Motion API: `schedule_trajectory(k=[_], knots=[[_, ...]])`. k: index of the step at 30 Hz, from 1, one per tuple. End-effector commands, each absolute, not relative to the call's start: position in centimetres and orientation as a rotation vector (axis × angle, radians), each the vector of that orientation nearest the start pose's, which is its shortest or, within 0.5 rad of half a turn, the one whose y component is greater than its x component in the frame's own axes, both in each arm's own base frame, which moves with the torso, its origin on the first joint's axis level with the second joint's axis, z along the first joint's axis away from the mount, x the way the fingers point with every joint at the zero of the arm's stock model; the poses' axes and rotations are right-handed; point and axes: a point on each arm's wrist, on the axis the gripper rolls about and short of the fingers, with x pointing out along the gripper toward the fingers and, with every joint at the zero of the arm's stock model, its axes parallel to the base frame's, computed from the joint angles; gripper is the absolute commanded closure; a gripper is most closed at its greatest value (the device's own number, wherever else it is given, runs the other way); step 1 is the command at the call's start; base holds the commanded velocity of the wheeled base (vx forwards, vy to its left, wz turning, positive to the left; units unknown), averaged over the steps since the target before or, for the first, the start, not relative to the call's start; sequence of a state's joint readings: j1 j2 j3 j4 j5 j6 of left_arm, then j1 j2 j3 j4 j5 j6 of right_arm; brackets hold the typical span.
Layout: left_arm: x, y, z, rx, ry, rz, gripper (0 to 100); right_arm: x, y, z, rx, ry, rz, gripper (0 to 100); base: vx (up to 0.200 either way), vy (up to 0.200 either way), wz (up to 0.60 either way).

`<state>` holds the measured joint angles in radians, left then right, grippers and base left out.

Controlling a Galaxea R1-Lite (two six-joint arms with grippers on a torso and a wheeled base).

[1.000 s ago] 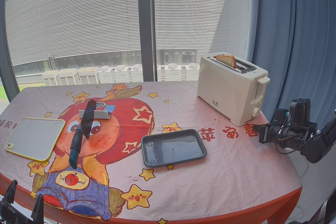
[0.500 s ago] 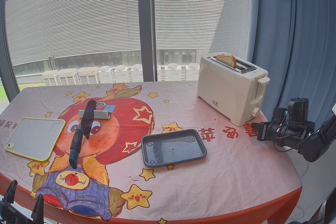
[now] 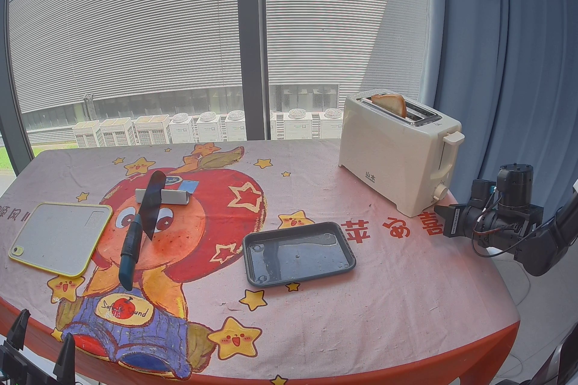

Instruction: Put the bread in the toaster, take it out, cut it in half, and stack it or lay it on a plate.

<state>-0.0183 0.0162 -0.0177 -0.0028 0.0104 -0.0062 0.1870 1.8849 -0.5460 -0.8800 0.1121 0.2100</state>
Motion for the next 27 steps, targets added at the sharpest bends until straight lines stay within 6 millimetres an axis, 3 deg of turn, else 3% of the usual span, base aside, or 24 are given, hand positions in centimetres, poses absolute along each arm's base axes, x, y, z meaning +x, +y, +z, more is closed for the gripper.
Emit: schedule_trajectory(k=[1,27], knots=[[-2.3,0.1,7.6,-0.008,-0.003,-0.008,0,29.3,5.8,9.1,0.187,0.474,0.239,100,0.000,0.000,0.00],[-2.3,0.1,7.6,-0.006,-0.003,-0.008,0,29.0,6.0,10.3,0.182,0.385,0.251,100,0.000,0.000,0.00]])
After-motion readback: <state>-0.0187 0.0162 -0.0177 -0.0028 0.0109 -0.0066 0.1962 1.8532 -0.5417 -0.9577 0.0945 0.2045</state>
